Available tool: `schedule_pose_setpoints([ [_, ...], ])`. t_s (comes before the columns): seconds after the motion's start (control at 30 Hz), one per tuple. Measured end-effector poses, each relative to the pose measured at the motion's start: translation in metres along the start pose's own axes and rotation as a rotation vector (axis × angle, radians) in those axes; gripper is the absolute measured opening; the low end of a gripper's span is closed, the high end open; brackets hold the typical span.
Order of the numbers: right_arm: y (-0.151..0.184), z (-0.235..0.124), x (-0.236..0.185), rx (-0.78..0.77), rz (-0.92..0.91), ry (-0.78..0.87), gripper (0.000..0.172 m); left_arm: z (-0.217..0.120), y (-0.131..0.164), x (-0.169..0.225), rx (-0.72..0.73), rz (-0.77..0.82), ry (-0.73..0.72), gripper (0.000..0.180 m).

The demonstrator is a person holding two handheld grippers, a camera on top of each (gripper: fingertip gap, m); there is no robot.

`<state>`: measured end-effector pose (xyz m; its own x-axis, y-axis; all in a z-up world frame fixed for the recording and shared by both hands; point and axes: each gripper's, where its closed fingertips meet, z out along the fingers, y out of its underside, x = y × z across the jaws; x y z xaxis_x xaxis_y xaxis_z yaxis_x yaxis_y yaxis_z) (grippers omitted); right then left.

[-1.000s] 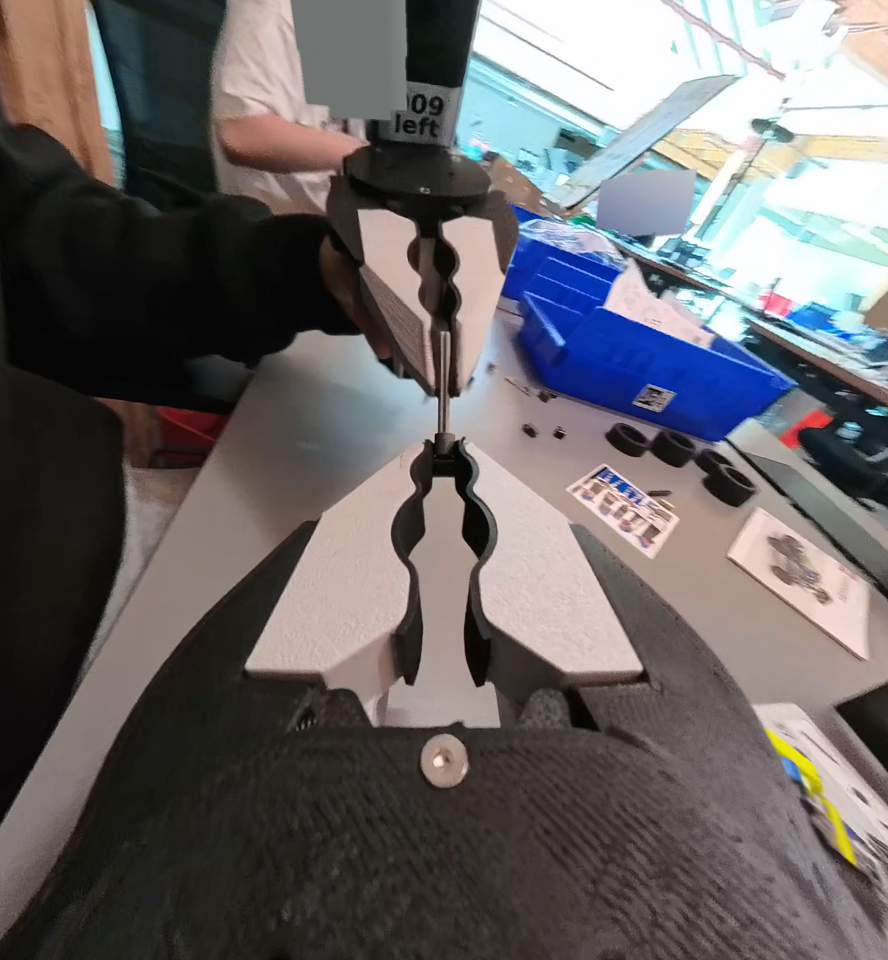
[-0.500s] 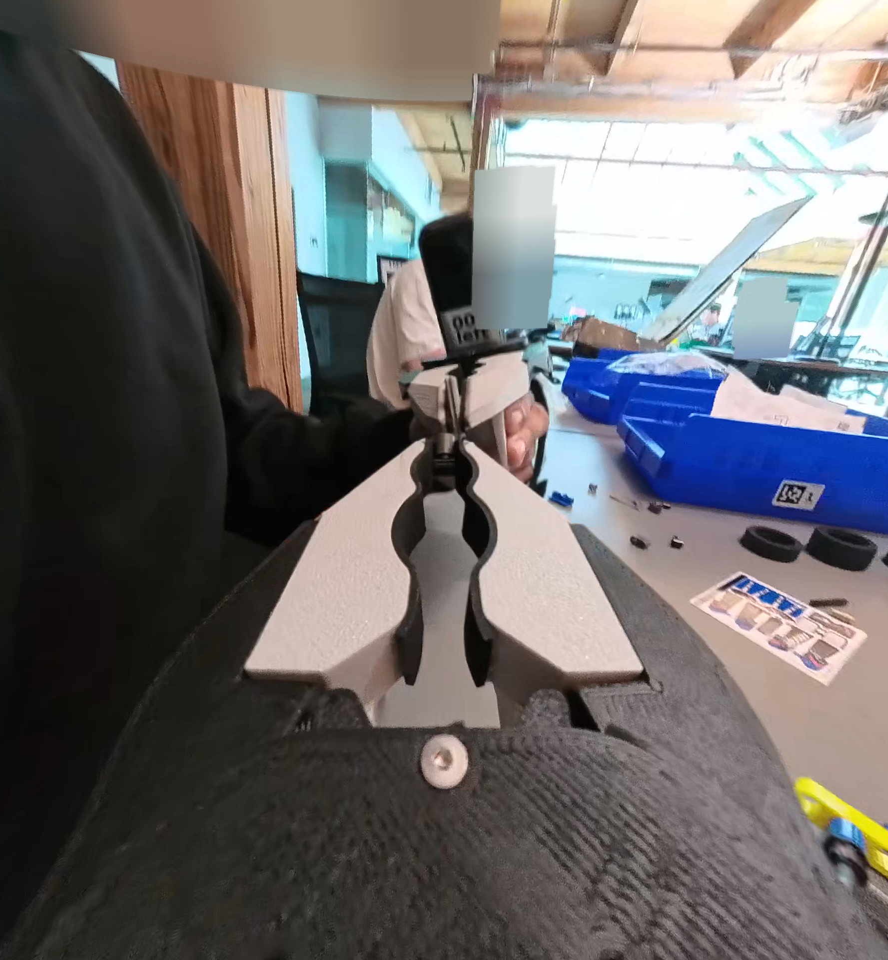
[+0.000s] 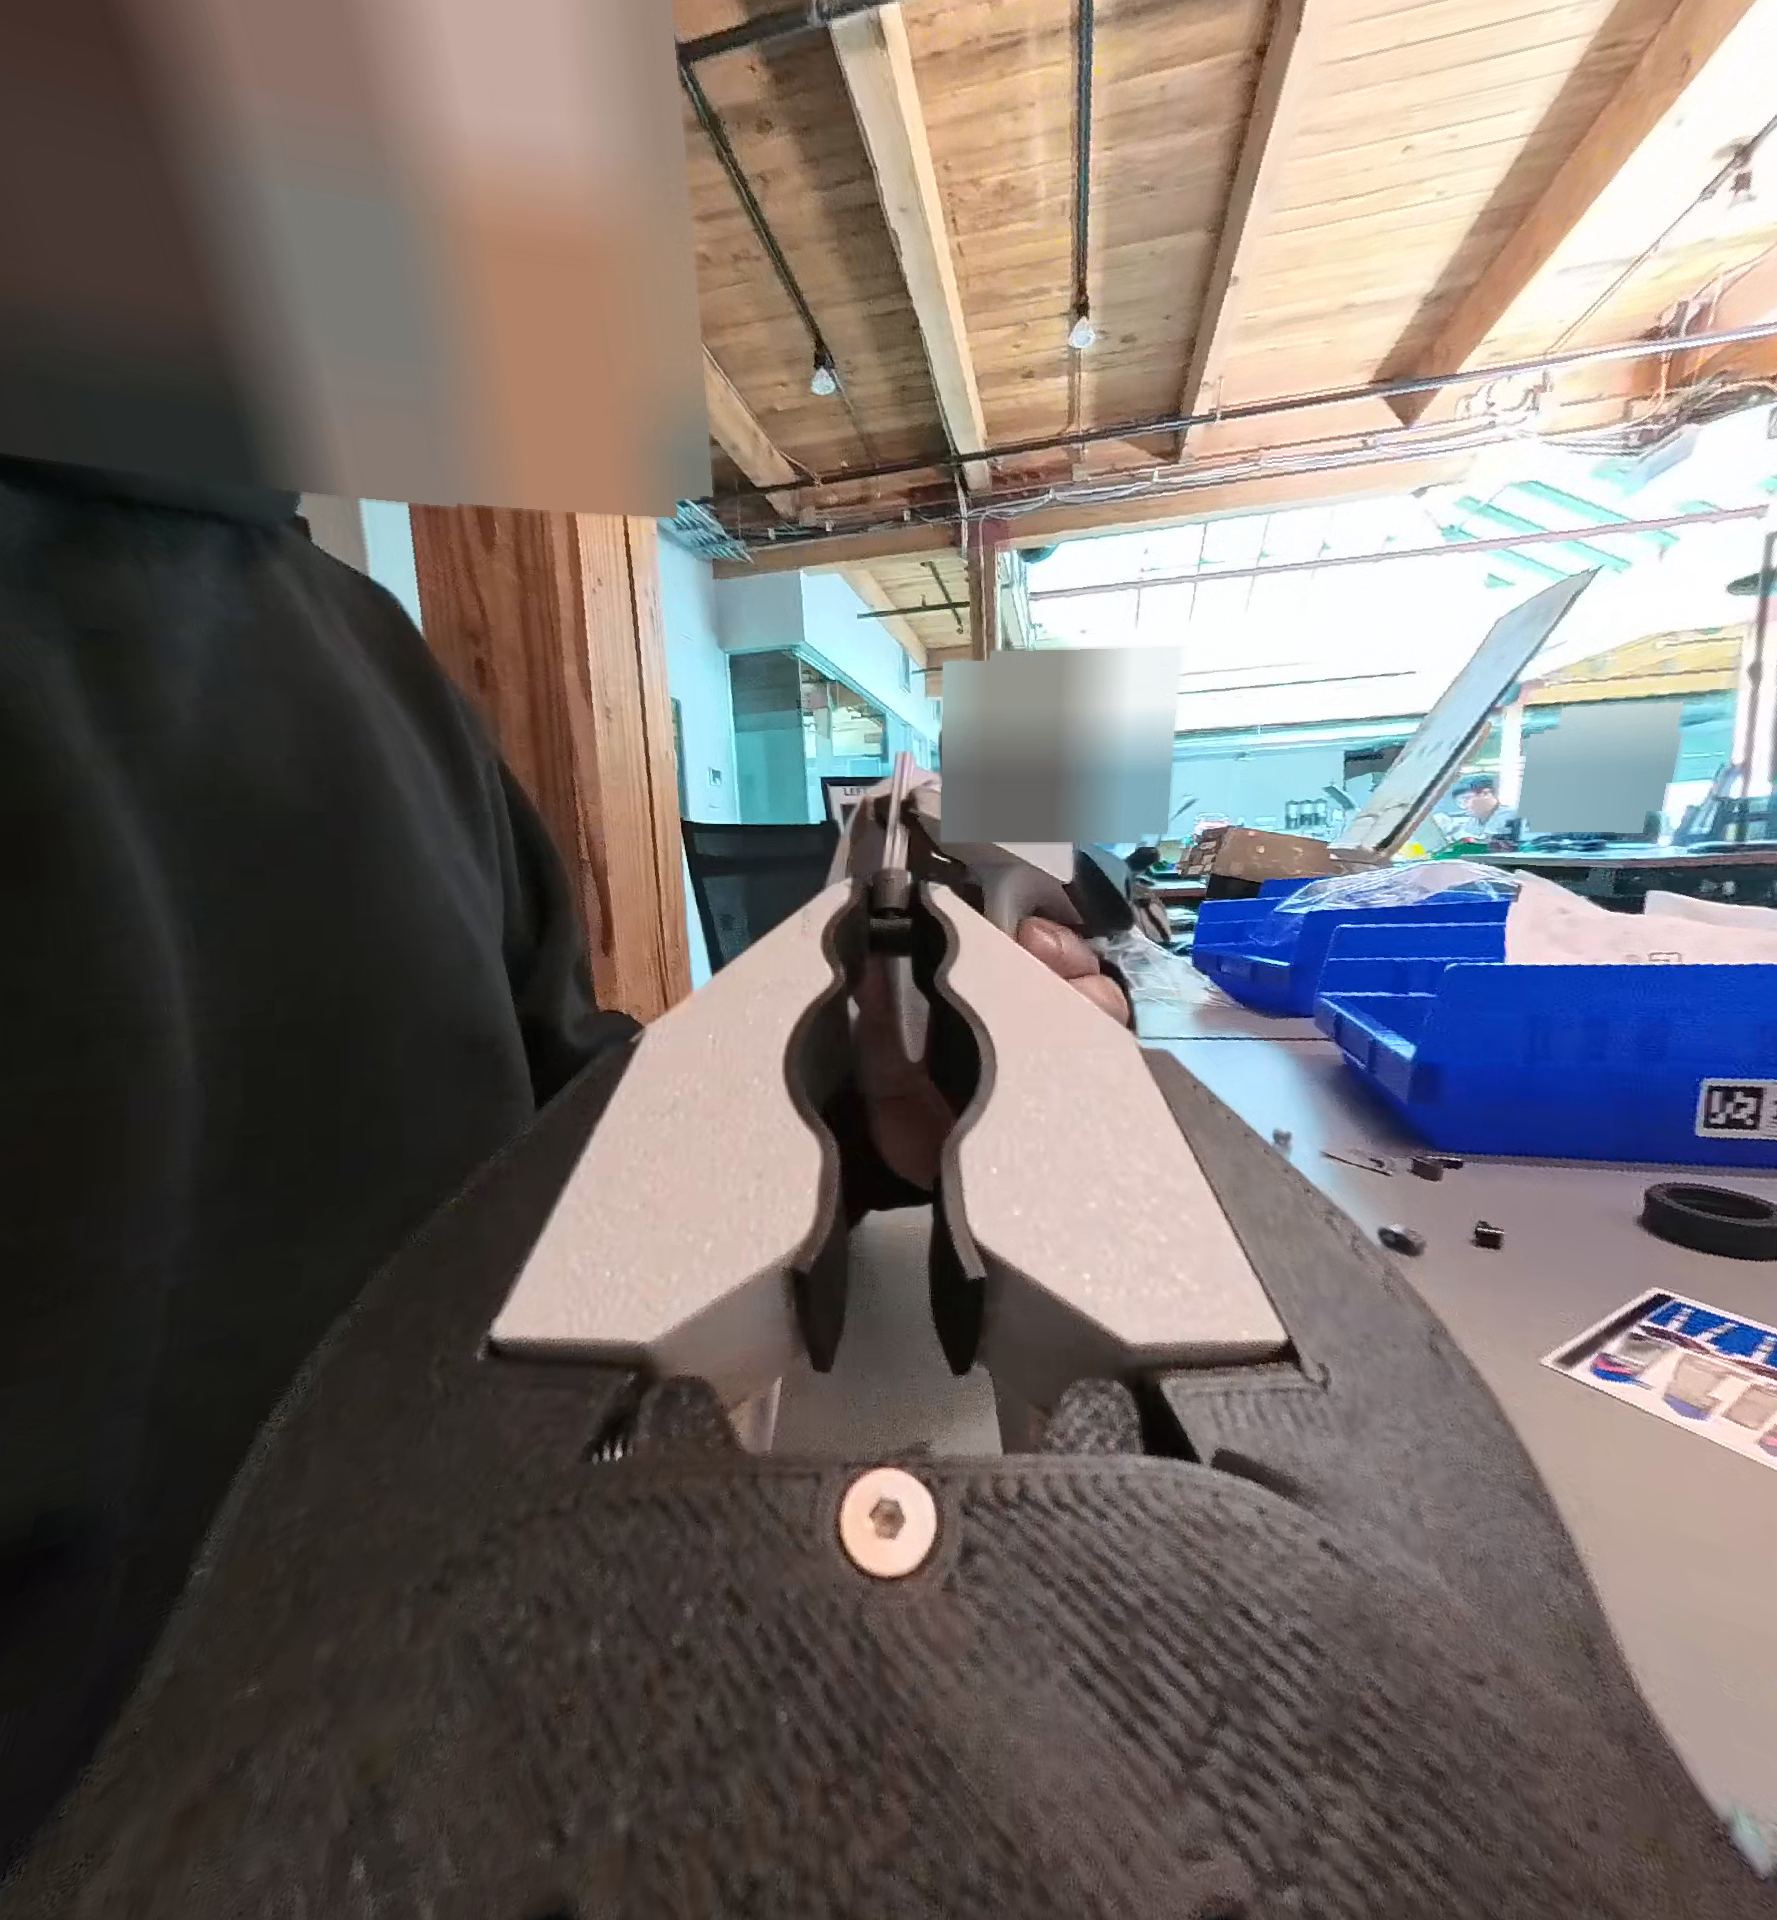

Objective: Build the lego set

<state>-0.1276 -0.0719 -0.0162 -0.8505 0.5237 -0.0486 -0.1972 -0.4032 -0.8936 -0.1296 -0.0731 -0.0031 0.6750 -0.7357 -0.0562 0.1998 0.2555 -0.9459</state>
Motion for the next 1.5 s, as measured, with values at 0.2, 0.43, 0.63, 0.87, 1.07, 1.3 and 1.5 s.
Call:
schedule_pose_setpoints([
  [0.2,0.001,0.003,-0.003,0.027,0.159,-0.069,0.005,-0.002,0.000,0.005,-0.030,0.050,0.025,0.001],
  [0.43,0.001,0.007,-0.001,0.088,0.363,-0.134,0.005,-0.004,-0.002,0.004,-0.069,0.048,0.008,0.001],
  [0.63,-0.001,0.001,0.005,0.104,0.335,-0.095,0.005,0.000,0.002,-0.005,-0.162,-0.094,-0.051,0.002],
  [0.87,0.005,0.002,0.007,0.063,0.352,-0.086,0.005,-0.001,0.006,-0.006,-0.270,-0.095,-0.090,0.002],
  [1.07,0.006,0.004,0.006,0.083,0.450,-0.132,0.005,-0.001,0.005,-0.006,-0.244,-0.187,-0.069,0.002],
  [1.3,0.000,0.001,0.016,0.169,0.528,-0.105,0.005,0.000,0.010,-0.016,-0.165,-0.180,-0.087,0.002],
  [1.5,0.002,0.000,0.024,0.171,0.531,-0.065,0.006,-0.001,0.014,-0.024,-0.191,-0.143,-0.155,0.002],
])
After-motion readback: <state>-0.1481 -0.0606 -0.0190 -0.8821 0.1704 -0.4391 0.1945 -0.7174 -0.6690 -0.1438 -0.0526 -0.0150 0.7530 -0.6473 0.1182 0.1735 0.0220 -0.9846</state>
